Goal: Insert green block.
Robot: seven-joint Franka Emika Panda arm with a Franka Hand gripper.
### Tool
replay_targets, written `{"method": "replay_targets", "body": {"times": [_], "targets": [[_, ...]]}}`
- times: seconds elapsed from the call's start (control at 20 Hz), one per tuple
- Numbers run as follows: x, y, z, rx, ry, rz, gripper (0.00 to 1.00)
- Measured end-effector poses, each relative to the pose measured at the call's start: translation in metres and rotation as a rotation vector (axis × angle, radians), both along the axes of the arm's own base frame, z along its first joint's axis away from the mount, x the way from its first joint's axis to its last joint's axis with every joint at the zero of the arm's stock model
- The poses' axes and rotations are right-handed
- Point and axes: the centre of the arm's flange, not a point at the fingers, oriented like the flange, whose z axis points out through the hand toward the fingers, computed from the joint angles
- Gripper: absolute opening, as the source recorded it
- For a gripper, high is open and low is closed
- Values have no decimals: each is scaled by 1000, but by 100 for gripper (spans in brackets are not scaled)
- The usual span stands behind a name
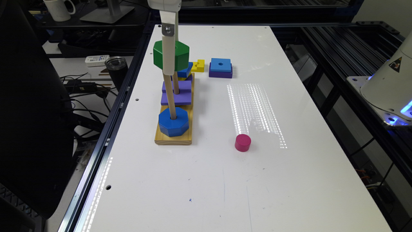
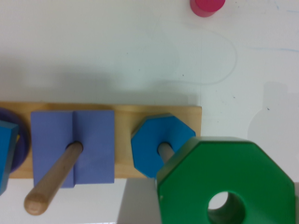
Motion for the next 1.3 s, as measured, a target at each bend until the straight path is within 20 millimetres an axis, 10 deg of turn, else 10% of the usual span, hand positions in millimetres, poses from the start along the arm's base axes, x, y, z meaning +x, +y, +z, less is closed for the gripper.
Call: {"method": "replay_targets", "body": {"times": [1.3], "targets": [[4,-2,-11,5,-3,-2,0]]}}
